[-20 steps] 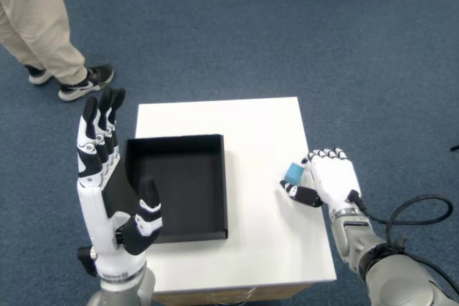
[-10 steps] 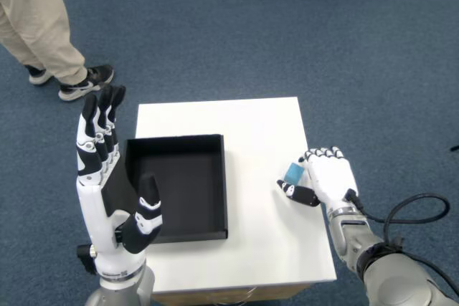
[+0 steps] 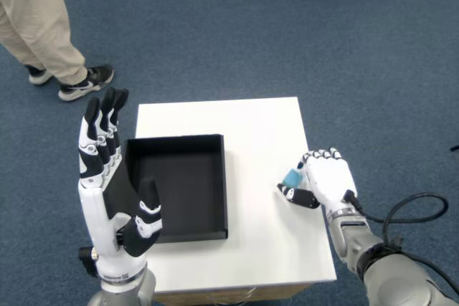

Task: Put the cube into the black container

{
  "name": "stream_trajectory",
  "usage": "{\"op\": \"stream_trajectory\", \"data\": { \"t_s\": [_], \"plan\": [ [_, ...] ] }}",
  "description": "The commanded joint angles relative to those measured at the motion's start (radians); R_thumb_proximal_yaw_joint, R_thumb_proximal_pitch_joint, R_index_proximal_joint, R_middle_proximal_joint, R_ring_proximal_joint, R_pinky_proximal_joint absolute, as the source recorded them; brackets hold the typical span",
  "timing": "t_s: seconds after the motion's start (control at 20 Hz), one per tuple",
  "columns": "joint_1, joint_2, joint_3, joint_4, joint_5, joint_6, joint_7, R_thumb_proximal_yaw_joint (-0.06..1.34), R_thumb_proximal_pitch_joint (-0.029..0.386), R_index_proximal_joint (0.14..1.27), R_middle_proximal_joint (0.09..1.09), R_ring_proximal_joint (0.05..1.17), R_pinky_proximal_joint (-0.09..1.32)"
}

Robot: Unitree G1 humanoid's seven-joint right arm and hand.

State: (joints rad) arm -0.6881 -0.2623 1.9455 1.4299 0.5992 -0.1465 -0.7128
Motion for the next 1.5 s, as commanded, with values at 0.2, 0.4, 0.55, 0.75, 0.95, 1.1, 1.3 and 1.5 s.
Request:
{"op": "stream_trajectory", "data": {
  "t_s": [0.2,0.4,0.55,0.75,0.95,1.1,1.3,1.5],
  "plan": [
    [-0.024,-0.032,-0.007,0.020,0.001,-0.020,-0.054,0.64,0.033,0.76,0.37,0.29,0.20],
    [-0.022,-0.037,-0.007,0.021,0.003,-0.027,-0.054,0.69,0.050,0.79,0.38,0.31,0.22],
    [-0.021,-0.040,-0.009,0.021,0.006,-0.035,-0.060,0.77,0.071,0.92,0.39,0.31,0.22],
    [-0.015,-0.040,-0.013,0.021,0.010,-0.044,-0.069,0.83,0.093,0.95,0.40,0.32,0.22],
    [-0.011,-0.043,-0.015,0.021,0.014,-0.046,-0.067,0.86,0.102,0.93,0.40,0.32,0.23],
    [-0.010,-0.042,-0.011,0.022,0.012,-0.038,-0.061,0.69,0.068,0.58,0.41,0.34,0.25],
    [-0.018,-0.035,-0.003,0.023,0.004,-0.021,-0.061,0.57,0.037,0.53,0.40,0.34,0.26],
    [-0.024,-0.030,-0.002,0.023,0.004,-0.011,-0.058,0.55,0.020,0.53,0.39,0.33,0.25]
  ]
}}
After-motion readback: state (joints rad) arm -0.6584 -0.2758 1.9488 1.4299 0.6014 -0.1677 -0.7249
